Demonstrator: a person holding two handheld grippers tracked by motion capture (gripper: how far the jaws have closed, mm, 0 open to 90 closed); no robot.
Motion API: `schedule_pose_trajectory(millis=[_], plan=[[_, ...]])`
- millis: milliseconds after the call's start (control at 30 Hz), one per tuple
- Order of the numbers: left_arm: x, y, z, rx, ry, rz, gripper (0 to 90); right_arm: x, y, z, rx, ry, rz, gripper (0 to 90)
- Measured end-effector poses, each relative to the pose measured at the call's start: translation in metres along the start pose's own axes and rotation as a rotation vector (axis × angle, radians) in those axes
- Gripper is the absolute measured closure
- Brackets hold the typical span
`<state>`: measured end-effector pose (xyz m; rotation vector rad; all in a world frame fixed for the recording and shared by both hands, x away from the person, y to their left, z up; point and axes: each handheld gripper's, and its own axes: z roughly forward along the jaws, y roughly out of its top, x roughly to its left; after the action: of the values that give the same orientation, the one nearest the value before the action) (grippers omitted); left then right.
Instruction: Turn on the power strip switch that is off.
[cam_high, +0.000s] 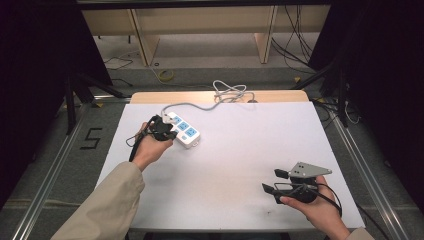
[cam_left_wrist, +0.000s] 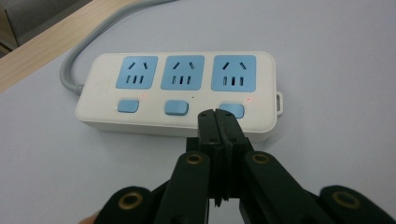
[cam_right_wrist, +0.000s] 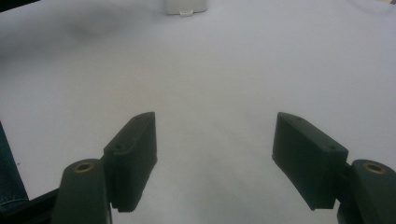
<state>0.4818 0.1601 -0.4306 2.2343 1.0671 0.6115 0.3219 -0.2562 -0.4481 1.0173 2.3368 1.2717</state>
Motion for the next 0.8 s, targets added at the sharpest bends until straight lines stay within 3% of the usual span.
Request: schedule_pose_trajectory(millis=[800], plan=[[0.008,0.015,0.011,0.024,0.008,0.008,89.9,0.000,0.000,0.001,0.004,0.006,-0.002,30.9]])
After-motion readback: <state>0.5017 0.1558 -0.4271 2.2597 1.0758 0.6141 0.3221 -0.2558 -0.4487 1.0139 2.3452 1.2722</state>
